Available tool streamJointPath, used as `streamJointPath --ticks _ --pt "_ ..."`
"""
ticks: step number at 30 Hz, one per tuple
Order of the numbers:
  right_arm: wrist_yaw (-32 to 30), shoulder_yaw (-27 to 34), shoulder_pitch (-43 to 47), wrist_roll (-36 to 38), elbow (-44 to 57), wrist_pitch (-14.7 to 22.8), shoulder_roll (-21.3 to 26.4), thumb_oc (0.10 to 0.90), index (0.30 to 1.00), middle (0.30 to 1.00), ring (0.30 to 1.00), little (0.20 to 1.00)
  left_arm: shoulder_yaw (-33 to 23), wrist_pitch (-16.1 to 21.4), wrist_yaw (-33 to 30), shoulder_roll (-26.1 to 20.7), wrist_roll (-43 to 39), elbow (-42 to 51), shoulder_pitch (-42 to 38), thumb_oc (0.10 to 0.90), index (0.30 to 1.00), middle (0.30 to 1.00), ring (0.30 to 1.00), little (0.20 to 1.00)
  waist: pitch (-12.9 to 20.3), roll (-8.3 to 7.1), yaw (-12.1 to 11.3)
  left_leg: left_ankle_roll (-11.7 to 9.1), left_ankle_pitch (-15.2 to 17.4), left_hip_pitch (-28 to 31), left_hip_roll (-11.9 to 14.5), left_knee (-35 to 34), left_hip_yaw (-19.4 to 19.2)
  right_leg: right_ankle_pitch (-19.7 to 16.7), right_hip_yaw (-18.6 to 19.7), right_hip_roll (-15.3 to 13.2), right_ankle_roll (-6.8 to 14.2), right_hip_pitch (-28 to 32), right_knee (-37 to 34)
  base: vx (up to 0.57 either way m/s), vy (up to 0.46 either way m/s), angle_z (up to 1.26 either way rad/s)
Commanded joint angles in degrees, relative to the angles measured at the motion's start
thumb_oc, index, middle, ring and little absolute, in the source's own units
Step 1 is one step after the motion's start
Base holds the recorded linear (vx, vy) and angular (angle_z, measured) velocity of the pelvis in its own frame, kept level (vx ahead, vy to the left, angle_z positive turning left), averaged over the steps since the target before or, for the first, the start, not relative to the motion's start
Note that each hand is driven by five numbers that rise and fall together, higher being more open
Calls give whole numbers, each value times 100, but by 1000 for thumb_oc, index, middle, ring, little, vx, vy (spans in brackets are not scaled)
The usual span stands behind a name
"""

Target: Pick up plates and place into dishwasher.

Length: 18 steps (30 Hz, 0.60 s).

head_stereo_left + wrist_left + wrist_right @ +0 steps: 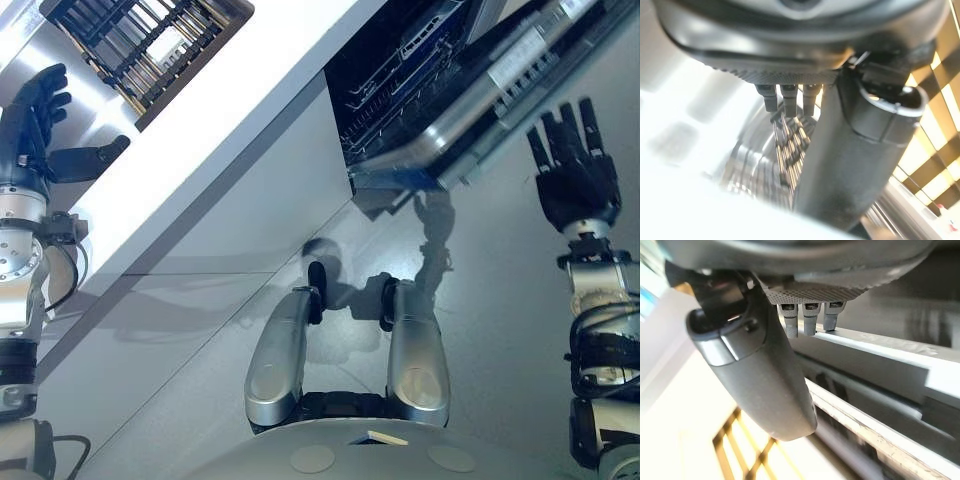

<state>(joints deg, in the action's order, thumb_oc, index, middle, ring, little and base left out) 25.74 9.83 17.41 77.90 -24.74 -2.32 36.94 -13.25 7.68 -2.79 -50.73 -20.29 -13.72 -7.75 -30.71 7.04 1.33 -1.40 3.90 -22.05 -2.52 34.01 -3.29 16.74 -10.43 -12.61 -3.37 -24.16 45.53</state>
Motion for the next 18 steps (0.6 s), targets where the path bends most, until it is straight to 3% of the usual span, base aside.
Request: streamJointPath --ticks 1,7,14,18 --pt "1047 -1473 1228 -477 1490 -814 -540 800 900 900 900 900 -246 402 -36 -292 -111 495 -151 800 900 900 900 900 242 119 -460 311 572 -44 -377 968 -134 -499 317 334 166 203 -419 27 65 0" --pt "574 -1811 1458 -913 2162 -596 -807 800 900 900 900 900 -70 415 -36 -208 -91 438 -279 800 900 900 900 900 302 114 -464 352 691 19 -390 1017 -173 -452 364 330 144 215 -322 27 30 29" --pt "-105 -1618 1119 -1219 2225 -326 -864 800 900 900 900 900 -79 408 45 -140 -95 416 -191 800 900 900 900 900 422 76 -374 367 626 264 -374 722 -190 -549 398 372 152 370 -504 44 29 18" --pt "-878 -1210 543 -2175 2044 607 -905 800 900 900 900 900 -197 421 -18 -24 -82 564 39 800 900 900 900 900 512 -4 -295 372 627 511 -312 383 -195 -589 412 409 200 569 -730 42 13 -1"
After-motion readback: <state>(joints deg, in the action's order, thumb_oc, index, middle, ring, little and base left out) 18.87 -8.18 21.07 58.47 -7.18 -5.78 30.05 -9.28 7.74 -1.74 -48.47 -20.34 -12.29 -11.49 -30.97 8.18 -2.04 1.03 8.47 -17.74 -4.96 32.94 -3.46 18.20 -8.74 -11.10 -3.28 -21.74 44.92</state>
